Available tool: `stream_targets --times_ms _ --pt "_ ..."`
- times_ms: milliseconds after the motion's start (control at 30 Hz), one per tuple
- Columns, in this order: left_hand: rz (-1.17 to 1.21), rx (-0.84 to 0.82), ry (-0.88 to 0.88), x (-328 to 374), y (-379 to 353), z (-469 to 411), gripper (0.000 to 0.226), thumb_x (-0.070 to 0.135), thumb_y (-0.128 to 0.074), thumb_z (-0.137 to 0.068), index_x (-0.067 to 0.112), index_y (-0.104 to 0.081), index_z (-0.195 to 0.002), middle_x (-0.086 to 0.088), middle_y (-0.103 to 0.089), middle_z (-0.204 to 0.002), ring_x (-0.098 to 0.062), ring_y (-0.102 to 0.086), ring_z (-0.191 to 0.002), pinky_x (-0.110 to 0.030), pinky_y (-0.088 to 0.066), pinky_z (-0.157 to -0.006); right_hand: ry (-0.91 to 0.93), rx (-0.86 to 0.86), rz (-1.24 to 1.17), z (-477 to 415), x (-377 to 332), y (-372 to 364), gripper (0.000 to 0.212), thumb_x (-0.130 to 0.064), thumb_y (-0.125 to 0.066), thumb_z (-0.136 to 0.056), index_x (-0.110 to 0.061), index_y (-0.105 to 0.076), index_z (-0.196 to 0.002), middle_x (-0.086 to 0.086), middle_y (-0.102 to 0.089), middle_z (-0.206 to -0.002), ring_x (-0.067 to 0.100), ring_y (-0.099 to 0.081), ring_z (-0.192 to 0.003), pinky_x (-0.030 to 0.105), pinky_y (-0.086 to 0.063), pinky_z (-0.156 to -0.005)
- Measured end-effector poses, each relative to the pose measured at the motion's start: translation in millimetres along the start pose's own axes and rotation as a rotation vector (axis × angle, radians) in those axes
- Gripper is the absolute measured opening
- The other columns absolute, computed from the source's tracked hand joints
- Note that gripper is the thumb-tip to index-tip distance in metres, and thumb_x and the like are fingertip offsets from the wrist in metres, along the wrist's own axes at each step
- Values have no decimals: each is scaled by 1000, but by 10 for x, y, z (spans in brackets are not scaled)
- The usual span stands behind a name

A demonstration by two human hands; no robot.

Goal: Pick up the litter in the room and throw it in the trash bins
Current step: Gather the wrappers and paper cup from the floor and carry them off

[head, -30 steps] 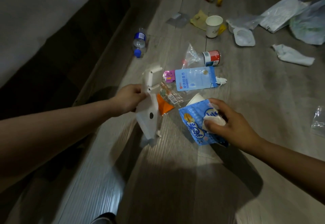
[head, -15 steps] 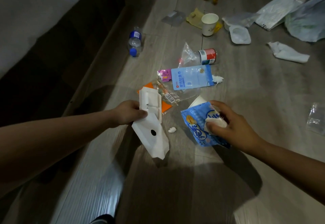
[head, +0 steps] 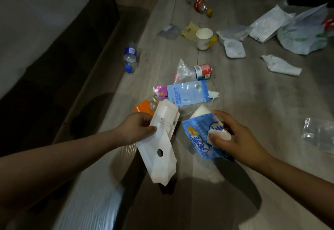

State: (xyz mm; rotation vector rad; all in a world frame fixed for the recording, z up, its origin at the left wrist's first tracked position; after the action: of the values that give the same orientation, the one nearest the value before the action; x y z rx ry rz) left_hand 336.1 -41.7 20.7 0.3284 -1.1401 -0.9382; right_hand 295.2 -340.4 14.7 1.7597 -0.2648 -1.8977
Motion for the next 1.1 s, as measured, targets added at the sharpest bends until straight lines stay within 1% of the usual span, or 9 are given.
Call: stream_targets --times_ms 200,267,367,500,633,700,800,933,1100 --pt "52 81 -54 512 479 -237 10 30 -57 -91 22 -61 -95 7 -65 -91 -5 -65 -78 -9 -46 -58 -12 124 -34 -344 -484 484 53 -37 -66 -73 -52 -49 -120 -19 -68 -102 0 -67 -86 14 -52 -70" --pt "73 119 -76 753 746 -243 14 29 -54 -93 16 -60 -95 1 -64 -88 -12 -64 -78 -16 -48 -59 -18 154 -49 -419 -725 680 53 -35 -67 -73 -52 -49 -120 -18 -68 -102 2 -67 -87 21 -53 -72" --pt "148 161 -64 1215 1209 -93 19 29 -47 -97 15 -59 -100 -3 -63 -87 -13 -64 -77 -27 -53 -66 -24 228 -101 -407 -1218 1004 53 -29 -69 -77 -60 -49 -115 -23 -68 -101 -3 -67 -86 10 -49 -67" --pt "274 201 -48 1960 1854 388 16 30 -47 -97 19 -57 -98 5 -62 -81 -4 -63 -65 -8 -45 -50 -90 304 -138 -249 -2093 1530 56 -14 -69 -84 -52 -50 -121 -18 -69 -101 1 -67 -87 22 -56 -74" --pt "408 265 -18 2781 2532 1004 5 30 -58 -91 29 -55 -88 10 -64 -82 -7 -64 -74 -14 -47 -56 -133 396 -244 52 -3055 2062 56 -33 -69 -78 -42 -49 -129 -12 -68 -109 6 -68 -94 29 -57 -74" --pt "509 234 -8 3220 2825 1340 12 30 -70 -83 26 -59 -88 8 -68 -81 -7 -67 -76 -17 -52 -59 -142 451 -274 237 -3569 2306 55 -33 -69 -77 -49 -49 -126 -19 -66 -111 1 -67 -96 20 -55 -71" --pt "589 151 20 3877 3230 1839 32 30 -83 -69 19 -67 -94 5 -73 -87 -8 -70 -81 -27 -58 -69 -143 481 -290 529 -4343 2680 57 -30 -71 -77 -54 -48 -123 -24 -65 -110 0 -66 -96 24 -56 -74" --pt "595 108 0 4697 3822 2399 33 20 -80 -73 11 -69 -103 -2 -74 -94 -18 -70 -91 -30 -57 -71 -98 566 -256 951 -5414 3355 59 -20 -71 -81 -64 -47 -114 -31 -64 -100 -6 -66 -87 12 -52 -61" --pt "502 98 -110 5685 4499 3083 33 25 -76 -77 13 -64 -107 -1 -70 -98 -18 -68 -92 -32 -58 -74 -50 665 -153 1680 -6652 4165 58 -20 -69 -81 -58 -46 -120 -35 -62 -104 -9 -63 -92 8 -51 -68"
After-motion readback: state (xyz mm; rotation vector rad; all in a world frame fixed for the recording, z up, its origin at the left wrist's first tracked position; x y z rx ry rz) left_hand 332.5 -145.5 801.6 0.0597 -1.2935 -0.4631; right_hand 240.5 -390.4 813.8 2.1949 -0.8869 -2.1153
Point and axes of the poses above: each hand's wrist, its own z-axis away from the middle knuckle, its own y-axis out of the back of the hand, x = y × z, the point moved 1 cm from there along -z, towards the middle knuckle
